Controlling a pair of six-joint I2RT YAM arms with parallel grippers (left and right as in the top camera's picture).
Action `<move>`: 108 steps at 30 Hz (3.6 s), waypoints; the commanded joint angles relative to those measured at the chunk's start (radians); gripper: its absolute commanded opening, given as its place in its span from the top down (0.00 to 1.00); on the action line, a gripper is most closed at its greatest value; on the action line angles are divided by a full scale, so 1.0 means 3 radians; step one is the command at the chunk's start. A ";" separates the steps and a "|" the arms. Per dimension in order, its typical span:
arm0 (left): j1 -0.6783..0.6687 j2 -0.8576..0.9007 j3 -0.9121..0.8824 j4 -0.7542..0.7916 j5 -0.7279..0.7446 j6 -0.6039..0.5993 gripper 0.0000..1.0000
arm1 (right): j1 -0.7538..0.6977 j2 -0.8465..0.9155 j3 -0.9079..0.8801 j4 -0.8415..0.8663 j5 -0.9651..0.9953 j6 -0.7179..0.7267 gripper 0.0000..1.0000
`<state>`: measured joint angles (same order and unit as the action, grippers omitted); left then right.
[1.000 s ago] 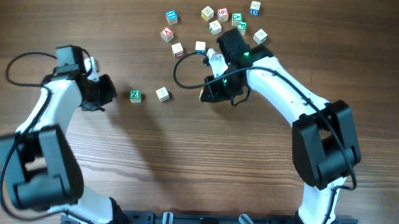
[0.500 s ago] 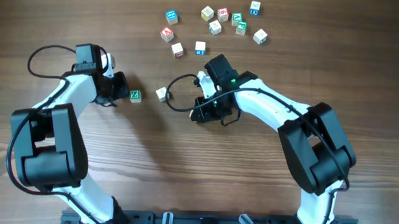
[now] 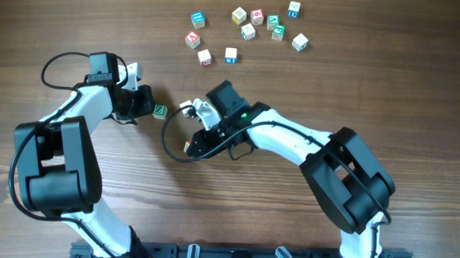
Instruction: Form a circle
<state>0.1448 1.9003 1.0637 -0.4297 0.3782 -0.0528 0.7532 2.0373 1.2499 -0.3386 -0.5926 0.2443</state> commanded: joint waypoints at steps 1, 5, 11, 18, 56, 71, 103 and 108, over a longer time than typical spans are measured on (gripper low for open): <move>-0.0024 0.0102 -0.0061 -0.0017 0.0048 0.0079 0.96 | -0.0015 0.0047 -0.0008 0.0126 0.0341 0.0239 0.52; -0.0024 0.0102 -0.0061 0.0039 0.0050 0.0076 0.96 | -0.0028 0.0047 -0.0005 0.0251 0.0342 0.0234 0.17; -0.0024 0.0102 -0.0061 0.0065 0.0080 0.0047 0.96 | -0.0181 0.0022 0.0029 0.0156 0.0343 0.0244 0.06; -0.0024 0.0102 -0.0061 0.0062 0.0198 -0.0141 0.96 | -0.0487 -0.0004 0.0034 0.0355 0.0383 0.0542 0.14; -0.0028 0.0102 -0.0061 0.0080 -0.0195 -0.0462 0.96 | -0.0498 0.0659 0.0024 0.1910 0.0086 0.0057 0.96; -0.0028 0.0102 -0.0061 0.0034 -0.0280 -0.0463 0.96 | -0.0498 0.0659 0.0024 0.1976 -0.0197 0.0071 0.96; -0.0028 0.0102 -0.0061 0.0013 -0.0267 -0.0463 0.95 | -0.0357 0.0659 0.0024 0.1860 0.0355 0.0058 0.96; -0.0028 0.0102 -0.0061 0.0075 -0.0242 -0.0482 0.94 | -0.0357 0.0659 0.0024 0.1863 0.0350 0.0058 0.96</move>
<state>0.1371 1.9072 1.0641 -0.4118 0.3714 -0.1867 0.6464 2.2089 1.2610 0.2211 -0.4957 0.2821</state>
